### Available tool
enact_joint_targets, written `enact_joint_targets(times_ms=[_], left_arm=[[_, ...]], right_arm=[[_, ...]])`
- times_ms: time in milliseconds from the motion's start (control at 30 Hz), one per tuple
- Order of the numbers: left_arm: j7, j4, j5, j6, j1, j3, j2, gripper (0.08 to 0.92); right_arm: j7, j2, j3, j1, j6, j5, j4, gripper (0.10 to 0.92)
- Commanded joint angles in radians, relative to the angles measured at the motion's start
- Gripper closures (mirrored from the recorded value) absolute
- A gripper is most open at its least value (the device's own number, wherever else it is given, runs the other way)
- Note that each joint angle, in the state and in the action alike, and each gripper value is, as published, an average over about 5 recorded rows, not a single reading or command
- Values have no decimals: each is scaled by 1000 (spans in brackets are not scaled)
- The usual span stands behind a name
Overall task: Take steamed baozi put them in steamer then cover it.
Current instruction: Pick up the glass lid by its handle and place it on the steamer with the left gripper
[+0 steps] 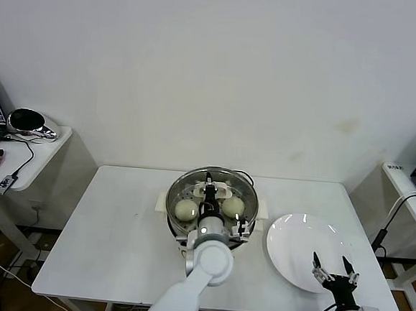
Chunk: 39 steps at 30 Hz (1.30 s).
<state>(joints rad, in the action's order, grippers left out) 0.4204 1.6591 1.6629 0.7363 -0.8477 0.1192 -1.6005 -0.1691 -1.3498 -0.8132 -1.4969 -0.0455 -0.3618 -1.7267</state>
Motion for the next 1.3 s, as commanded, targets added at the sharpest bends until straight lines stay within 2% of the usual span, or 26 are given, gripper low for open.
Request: enact_joint_targets(times_ms=[33,533,800,900,1033,1300], left_arm=[[31,-21,18,44,3,0,-2,857],[14,-45,2,42,7,-4,0,857],[15,-11,-17,41,3,-1,3,845],[21,3,-22,41,3,5,7,786],[35,35,-27,41,-9,18,12,667],[94,180,-64,42,-42,58,38,442]], right_arm=[[0,-3,1,3,-3,3,3,203],[-2,-9,-3,-6,-13,10,7,203],[-2,-9,0,-3,-13,10,9,203],[-2,-9,0,-4,-14,10,10,203],[-3,-10,-1,-5,-16,11,10,203],[-3,-9,-6,-6,-17,11,11,203]])
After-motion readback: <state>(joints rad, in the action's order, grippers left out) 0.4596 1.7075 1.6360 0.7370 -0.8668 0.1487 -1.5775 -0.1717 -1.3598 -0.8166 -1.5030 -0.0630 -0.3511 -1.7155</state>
